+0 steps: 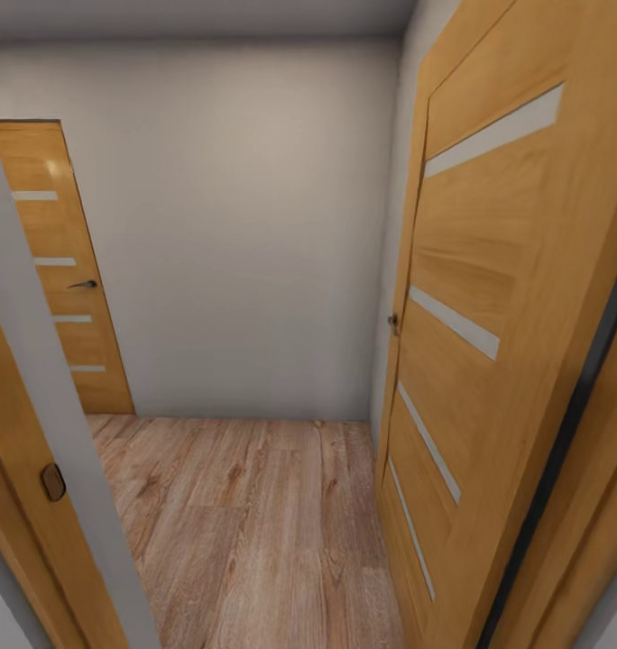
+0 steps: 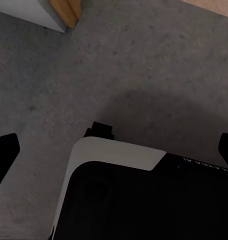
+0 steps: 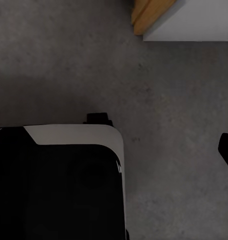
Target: Move the two storage containers from the living room to the garage. In the garage, place one container on the floor and stack the other container on top of it (either order is fine).
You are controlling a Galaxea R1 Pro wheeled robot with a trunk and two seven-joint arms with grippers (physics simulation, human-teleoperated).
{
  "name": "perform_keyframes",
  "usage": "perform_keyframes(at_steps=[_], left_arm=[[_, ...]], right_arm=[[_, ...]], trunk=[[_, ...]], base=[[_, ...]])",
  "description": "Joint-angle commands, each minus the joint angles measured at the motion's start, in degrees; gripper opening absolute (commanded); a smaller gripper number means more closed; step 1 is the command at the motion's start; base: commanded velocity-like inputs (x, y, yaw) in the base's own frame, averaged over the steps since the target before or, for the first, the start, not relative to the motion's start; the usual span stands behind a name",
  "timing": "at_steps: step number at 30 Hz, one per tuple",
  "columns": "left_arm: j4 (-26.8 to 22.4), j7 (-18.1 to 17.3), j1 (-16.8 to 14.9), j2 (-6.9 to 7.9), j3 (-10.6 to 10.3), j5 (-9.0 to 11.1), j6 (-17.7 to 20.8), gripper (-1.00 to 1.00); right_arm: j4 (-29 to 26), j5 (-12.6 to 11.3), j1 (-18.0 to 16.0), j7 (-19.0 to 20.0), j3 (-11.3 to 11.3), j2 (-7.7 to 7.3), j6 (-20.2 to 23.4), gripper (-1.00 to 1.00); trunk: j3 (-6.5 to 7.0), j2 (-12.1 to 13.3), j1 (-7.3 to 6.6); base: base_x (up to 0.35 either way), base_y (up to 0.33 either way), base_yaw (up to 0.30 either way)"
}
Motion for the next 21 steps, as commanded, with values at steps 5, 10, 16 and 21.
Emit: perform_keyframes(at_steps=[5,10,16,21], left_arm=[[0.0,0.1,0.0,-0.04,-0.5,0.4,-0.2,1.0],[0.0,0.1,0.0,-0.01,-0.5,0.4,-0.2,1.0],[0.0,0.1,0.0,-0.02,-0.5,0.4,-0.1,1.0],[0.0,0.1,0.0,-0.03,-0.5,0.2,-0.1,1.0]], right_arm=[[0.1,-0.5,-0.1,0.0,0.5,-0.03,-0.3,1.0],[0.1,-0.5,-0.1,0.0,0.5,-0.04,-0.3,1.0],[0.1,-0.1,-0.1,0.0,0.5,-0.04,-0.3,1.0],[0.1,1.7,-0.1,0.0,0.5,0.02,-0.3,1.0]], trunk=[[-0.07,0.0,0.0],[-0.07,0.0,0.0],[-0.07,0.0,0.0],[-0.07,0.0,0.0]], base=[[0.0,0.0,0.05],[0.0,0.0,0.008],[0.0,0.0,0.001],[0.062,0.0,0.0]])
